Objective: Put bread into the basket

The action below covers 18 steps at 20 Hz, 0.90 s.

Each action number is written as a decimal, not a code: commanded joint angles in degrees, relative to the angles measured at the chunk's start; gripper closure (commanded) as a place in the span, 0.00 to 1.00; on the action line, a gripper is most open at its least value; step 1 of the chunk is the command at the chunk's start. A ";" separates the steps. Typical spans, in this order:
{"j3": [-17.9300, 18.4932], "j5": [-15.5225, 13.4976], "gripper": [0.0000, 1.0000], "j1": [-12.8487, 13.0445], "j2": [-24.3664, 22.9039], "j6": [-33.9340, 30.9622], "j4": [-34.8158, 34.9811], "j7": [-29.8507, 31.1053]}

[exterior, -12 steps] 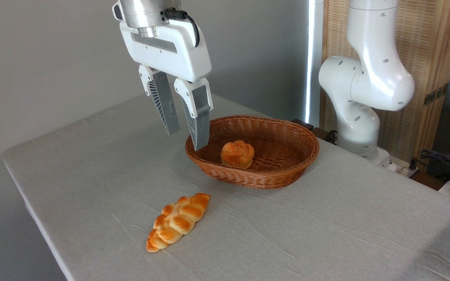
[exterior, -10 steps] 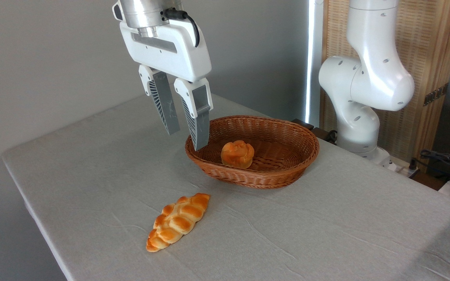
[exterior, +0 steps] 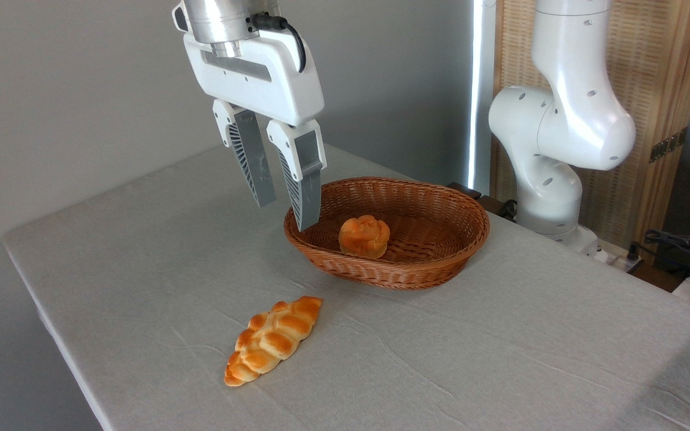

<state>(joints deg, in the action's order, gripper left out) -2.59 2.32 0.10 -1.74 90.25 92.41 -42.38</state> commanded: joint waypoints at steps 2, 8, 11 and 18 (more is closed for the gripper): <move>0.13 -0.91 0.00 0.16 -1.16 0.27 1.72 0.11; 0.48 -2.40 0.00 0.16 -5.01 7.45 10.83 1.42; 0.48 -4.15 0.00 0.08 -5.38 16.32 16.29 11.58; -0.22 -7.06 0.00 0.34 -4.67 33.37 27.80 17.24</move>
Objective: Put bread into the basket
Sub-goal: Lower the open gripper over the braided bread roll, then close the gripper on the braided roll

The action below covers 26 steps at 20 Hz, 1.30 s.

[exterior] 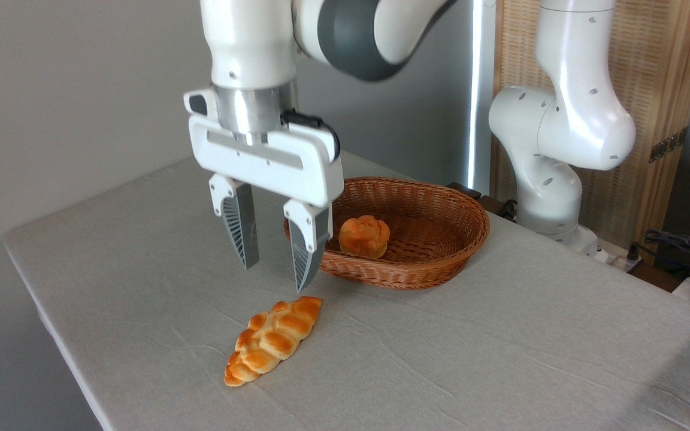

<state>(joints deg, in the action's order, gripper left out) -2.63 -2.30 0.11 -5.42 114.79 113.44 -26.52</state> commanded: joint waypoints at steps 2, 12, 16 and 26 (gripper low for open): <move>-1.14 -2.88 0.00 0.50 -0.47 14.38 10.11 1.39; -2.47 0.11 0.00 2.00 3.75 26.45 16.99 1.21; -2.47 0.98 0.36 2.00 4.19 26.72 16.99 0.86; -2.47 1.07 0.85 2.00 4.19 23.82 16.99 -0.46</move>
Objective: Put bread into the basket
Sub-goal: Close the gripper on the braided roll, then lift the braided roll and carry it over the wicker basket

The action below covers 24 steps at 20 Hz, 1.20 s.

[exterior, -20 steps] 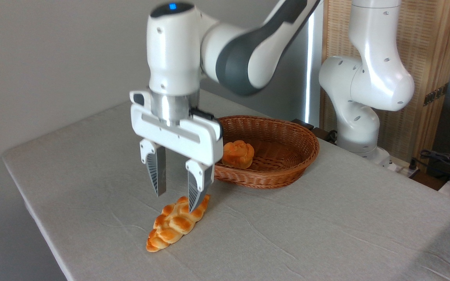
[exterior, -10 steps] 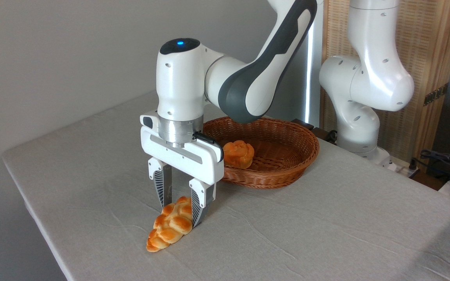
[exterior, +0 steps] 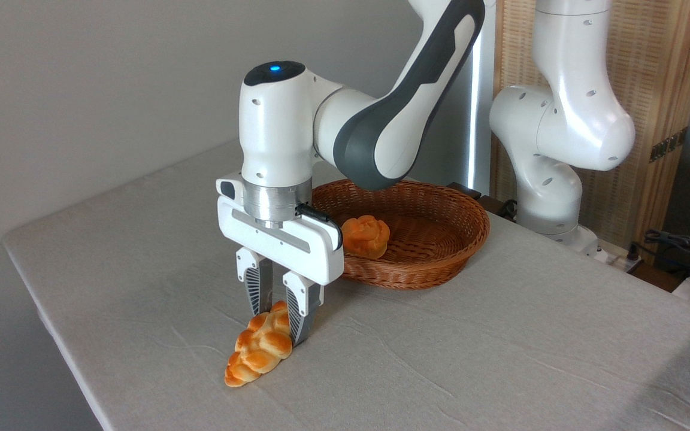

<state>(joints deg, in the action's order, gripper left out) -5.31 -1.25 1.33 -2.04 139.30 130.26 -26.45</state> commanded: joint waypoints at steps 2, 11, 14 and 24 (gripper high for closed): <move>0.21 0.02 0.85 0.78 0.81 -1.31 0.08 -0.97; 1.27 -2.61 0.88 -0.01 -10.85 -23.07 -6.51 -6.41; 5.04 -3.76 0.88 -0.71 -18.24 -34.32 -6.34 -14.48; 6.28 1.94 0.58 1.74 -29.69 -51.85 7.71 -32.95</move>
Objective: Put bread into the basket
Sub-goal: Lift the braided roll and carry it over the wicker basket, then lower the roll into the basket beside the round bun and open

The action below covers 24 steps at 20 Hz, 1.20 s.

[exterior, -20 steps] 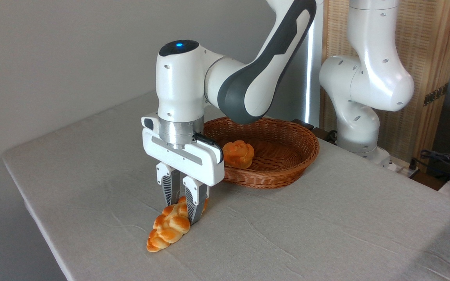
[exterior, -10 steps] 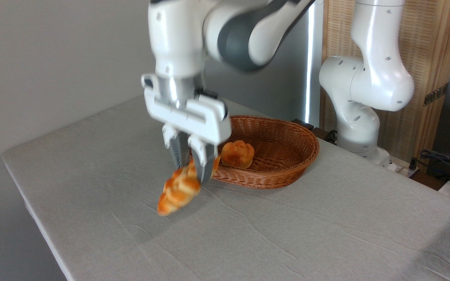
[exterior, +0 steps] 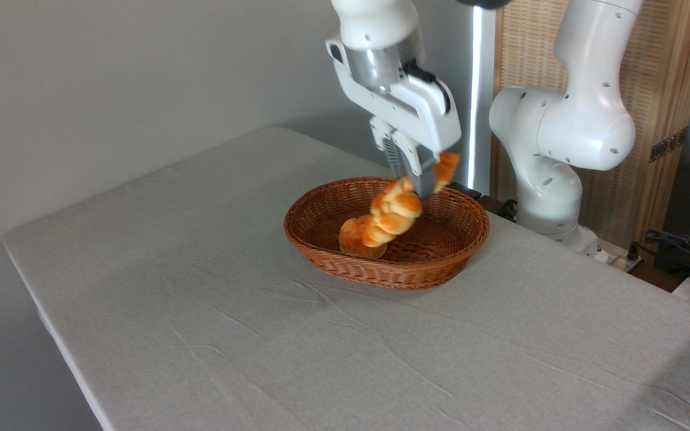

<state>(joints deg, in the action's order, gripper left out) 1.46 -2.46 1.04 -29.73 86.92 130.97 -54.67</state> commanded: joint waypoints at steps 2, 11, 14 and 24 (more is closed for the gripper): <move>-1.37 3.70 0.38 2.91 -1.47 2.54 8.33 -5.09; -1.81 3.70 0.00 3.18 -0.59 6.16 9.74 -4.74; -1.81 3.70 0.00 3.18 -0.59 6.16 9.74 -4.57; -1.72 3.70 0.00 3.09 -0.59 6.16 9.48 -4.57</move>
<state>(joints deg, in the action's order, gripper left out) -0.67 0.34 4.07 -30.27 92.39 140.66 -58.41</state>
